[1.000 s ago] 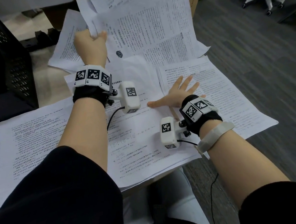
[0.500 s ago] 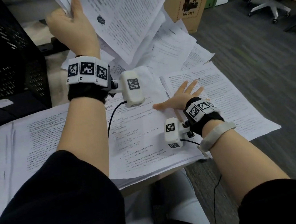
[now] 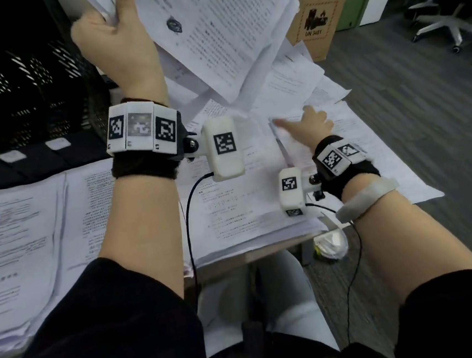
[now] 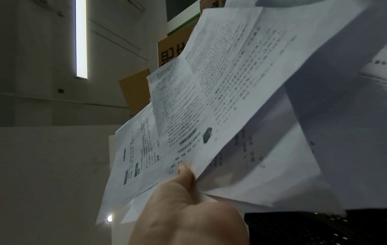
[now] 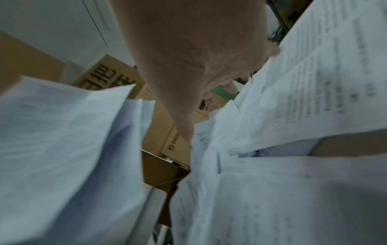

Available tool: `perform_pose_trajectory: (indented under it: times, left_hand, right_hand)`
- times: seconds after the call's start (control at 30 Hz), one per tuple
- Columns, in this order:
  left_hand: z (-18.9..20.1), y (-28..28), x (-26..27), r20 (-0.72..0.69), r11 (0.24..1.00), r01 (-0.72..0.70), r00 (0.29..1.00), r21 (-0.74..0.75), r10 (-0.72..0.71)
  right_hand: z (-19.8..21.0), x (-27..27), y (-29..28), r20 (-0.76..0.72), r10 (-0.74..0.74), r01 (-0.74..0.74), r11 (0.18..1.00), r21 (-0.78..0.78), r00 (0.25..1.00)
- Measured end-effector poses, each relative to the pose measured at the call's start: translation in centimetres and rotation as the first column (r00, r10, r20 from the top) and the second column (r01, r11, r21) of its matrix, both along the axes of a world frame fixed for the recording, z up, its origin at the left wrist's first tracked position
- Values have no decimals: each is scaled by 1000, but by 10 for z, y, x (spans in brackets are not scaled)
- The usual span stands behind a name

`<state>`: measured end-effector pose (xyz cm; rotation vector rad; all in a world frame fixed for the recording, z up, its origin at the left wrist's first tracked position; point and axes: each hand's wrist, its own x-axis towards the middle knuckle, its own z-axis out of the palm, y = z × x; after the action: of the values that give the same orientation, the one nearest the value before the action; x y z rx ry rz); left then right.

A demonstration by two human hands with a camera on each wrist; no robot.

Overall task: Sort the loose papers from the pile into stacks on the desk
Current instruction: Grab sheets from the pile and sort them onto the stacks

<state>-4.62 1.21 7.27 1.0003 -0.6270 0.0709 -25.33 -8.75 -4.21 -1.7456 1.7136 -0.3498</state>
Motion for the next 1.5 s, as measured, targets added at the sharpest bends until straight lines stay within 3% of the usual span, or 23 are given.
perform_pose_trajectory:
  times: [0.03,0.1,0.2,0.3,0.43,0.8,1.23,1.5]
  left_hand:
    - [0,6,-1,-2,999,33,999,32,-33]
    - [-2,20,-10,-55,997,75,996,14,-75]
    - [-12,36,-21,-170,993,109,980,50,-99]
    - [-20,51,-36,-273,988,148,953,52,-129]
    - [-30,71,-53,-353,972,234,911,12,-215]
    - [-63,117,-69,-510,940,341,811,12,-287]
    - [-69,132,-83,-653,903,423,665,-72,-364]
    - [-71,132,-71,-700,871,491,612,-29,-368]
  right_hand:
    - [9,-2,4,184,-30,41,998,-57,983]
    - [29,-4,19,516,-57,113,991,-77,855]
    - [45,-7,43,728,-14,20,1000,1,686]
    - [44,-10,69,811,38,-69,998,3,584]
    - [34,-14,97,899,22,7,1000,-28,438]
    - [11,-34,133,963,-115,126,988,87,242]
    - [7,-44,141,938,-20,165,985,-40,346]
    - [9,-50,138,916,32,160,982,-104,399]
